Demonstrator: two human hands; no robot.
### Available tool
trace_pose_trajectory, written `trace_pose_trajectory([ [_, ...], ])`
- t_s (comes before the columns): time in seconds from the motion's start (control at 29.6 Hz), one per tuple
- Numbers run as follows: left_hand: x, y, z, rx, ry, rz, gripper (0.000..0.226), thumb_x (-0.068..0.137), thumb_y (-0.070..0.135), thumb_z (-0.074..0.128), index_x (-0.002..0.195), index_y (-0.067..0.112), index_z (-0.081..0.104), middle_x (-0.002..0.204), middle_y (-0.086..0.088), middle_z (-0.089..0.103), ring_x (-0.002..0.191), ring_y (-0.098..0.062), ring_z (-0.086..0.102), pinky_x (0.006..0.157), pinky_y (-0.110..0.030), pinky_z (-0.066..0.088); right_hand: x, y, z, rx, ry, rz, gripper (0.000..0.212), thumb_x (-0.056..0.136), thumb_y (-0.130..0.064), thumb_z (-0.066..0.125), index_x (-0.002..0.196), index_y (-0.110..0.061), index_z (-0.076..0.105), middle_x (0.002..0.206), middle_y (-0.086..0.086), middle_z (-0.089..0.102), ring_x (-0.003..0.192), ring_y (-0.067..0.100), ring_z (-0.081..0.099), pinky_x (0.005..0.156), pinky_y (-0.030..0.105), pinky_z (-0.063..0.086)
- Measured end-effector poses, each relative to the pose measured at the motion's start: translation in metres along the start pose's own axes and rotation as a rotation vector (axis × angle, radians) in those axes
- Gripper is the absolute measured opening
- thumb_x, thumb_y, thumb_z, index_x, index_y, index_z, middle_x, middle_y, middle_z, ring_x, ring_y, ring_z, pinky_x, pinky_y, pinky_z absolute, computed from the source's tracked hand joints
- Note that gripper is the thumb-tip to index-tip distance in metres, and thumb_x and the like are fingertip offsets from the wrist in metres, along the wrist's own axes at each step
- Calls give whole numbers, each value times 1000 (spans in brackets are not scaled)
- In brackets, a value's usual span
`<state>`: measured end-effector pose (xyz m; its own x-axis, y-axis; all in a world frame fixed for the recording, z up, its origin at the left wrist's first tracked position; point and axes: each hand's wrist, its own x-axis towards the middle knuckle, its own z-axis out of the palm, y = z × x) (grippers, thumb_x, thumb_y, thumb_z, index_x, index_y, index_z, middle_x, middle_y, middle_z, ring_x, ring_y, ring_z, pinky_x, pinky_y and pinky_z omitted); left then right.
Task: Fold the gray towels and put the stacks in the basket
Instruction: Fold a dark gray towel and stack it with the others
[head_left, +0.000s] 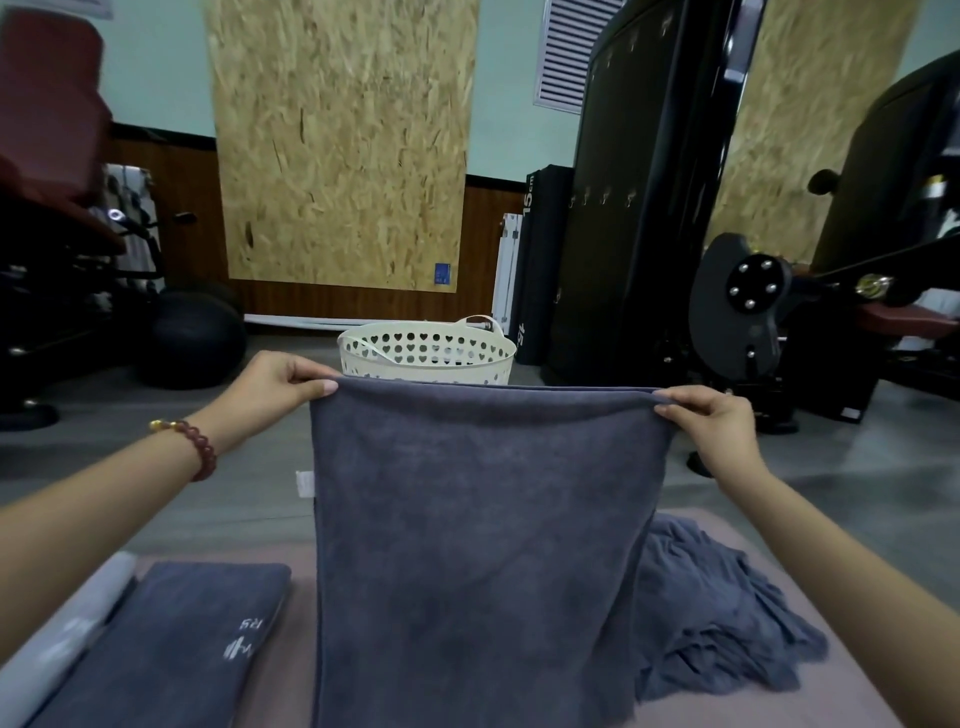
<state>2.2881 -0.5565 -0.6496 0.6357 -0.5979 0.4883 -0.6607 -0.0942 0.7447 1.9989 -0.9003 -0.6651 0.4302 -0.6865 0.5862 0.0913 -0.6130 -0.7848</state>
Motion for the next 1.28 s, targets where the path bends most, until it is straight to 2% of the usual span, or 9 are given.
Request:
trace_pose_trajectory([
  [0.17, -2, -6, 7, 21, 56, -2, 20, 84, -2, 63, 92, 14, 71, 87, 2, 68, 76, 5, 63, 71, -2, 47, -6, 6, 2, -4, -20, 9, 28, 80, 13, 61, 105, -2, 65, 65, -27, 66, 70, -15, 61, 65, 0, 43],
  [0.3, -5, -7, 11, -51, 112, -45, 17, 81, -1, 66, 88, 13, 71, 80, 7, 68, 83, -5, 61, 66, -6, 49, -9, 7, 5, 41, 50, 21, 27, 78, 10, 66, 104, 2, 67, 80, -1, 68, 66, -14, 61, 63, 0, 43],
  [0.47, -8, -3, 9, -113, 188, -36, 20, 80, 1, 69, 80, 20, 70, 63, 24, 67, 73, 3, 64, 65, -2, 46, -9, 10, 9, 29, 126, 43, 19, 81, 6, 64, 95, -5, 70, 72, -12, 66, 67, -10, 62, 63, 1, 44],
  [0.57, -10, 3, 11, -142, 218, -31, 19, 80, 2, 69, 81, 20, 70, 65, 24, 68, 71, 8, 64, 66, -5, 47, -10, 8, 15, 11, 176, 52, 17, 87, 3, 56, 92, -10, 66, 81, 1, 64, 77, 7, 60, 62, 4, 45],
  [0.74, -18, 8, 16, -133, 342, 14, 14, 85, -2, 62, 94, 7, 68, 82, 1, 68, 78, -5, 63, 70, -8, 49, -20, -6, 30, -11, 248, 2, 23, 90, 8, 41, 95, -11, 52, 92, 3, 54, 76, 2, 49, 70, 4, 38],
  [0.85, -36, 3, 34, -153, 419, 67, 16, 92, 0, 51, 92, 12, 60, 92, -7, 63, 88, -18, 58, 79, -21, 48, -41, -3, 32, -122, 227, -119, 27, 89, 10, 37, 97, -13, 47, 97, 3, 48, 81, 5, 43, 76, -2, 31],
  [0.91, -47, 6, 42, -107, 396, 61, 17, 94, 2, 45, 92, 14, 56, 91, -3, 59, 87, -15, 56, 81, -24, 46, -58, -4, 34, -159, 241, -190, 26, 90, 9, 36, 96, -13, 47, 99, 6, 46, 87, 7, 43, 80, -3, 27],
  [1.08, -58, 33, 38, -12, 480, 292, 27, 94, -6, 41, 90, 19, 50, 89, 0, 52, 84, 8, 49, 79, -4, 35, -71, -23, 21, -104, 325, -360, 26, 94, -8, 32, 96, -31, 43, 95, 1, 43, 86, -4, 42, 84, 3, 30],
  [1.28, -44, 57, 23, -154, 595, 340, 35, 92, -3, 45, 89, 31, 44, 88, 12, 48, 80, 11, 50, 80, -11, 39, -57, -33, 8, -96, 401, -356, 27, 95, -9, 37, 99, -37, 40, 103, 3, 46, 86, 1, 43, 81, 4, 32],
])
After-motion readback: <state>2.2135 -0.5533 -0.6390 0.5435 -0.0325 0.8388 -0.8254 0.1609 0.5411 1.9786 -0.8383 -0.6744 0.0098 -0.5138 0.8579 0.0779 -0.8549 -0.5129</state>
